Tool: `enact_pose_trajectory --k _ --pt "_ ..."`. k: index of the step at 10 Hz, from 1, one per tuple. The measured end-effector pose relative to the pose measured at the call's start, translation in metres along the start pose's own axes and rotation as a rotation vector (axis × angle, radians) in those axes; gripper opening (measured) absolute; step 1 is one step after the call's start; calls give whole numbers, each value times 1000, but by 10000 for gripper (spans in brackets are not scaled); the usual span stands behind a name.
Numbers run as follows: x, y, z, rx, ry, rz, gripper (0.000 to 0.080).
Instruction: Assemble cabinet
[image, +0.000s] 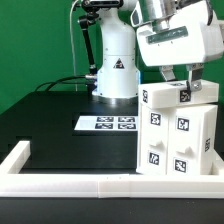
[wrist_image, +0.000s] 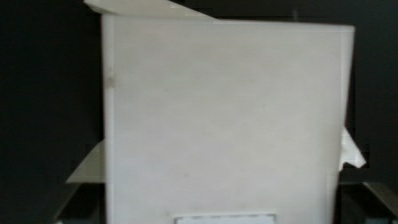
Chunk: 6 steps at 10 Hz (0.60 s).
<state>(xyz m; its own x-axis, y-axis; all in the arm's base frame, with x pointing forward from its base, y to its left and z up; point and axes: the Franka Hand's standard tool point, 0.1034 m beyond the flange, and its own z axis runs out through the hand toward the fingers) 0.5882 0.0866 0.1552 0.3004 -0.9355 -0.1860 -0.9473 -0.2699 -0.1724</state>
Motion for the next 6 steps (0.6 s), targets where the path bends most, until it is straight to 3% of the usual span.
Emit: enact_pose_trajectory --k 4,6 --pt "-9 1 3 21 -6 398 566" --pt "-15 -1 4 50 -18 610 566"
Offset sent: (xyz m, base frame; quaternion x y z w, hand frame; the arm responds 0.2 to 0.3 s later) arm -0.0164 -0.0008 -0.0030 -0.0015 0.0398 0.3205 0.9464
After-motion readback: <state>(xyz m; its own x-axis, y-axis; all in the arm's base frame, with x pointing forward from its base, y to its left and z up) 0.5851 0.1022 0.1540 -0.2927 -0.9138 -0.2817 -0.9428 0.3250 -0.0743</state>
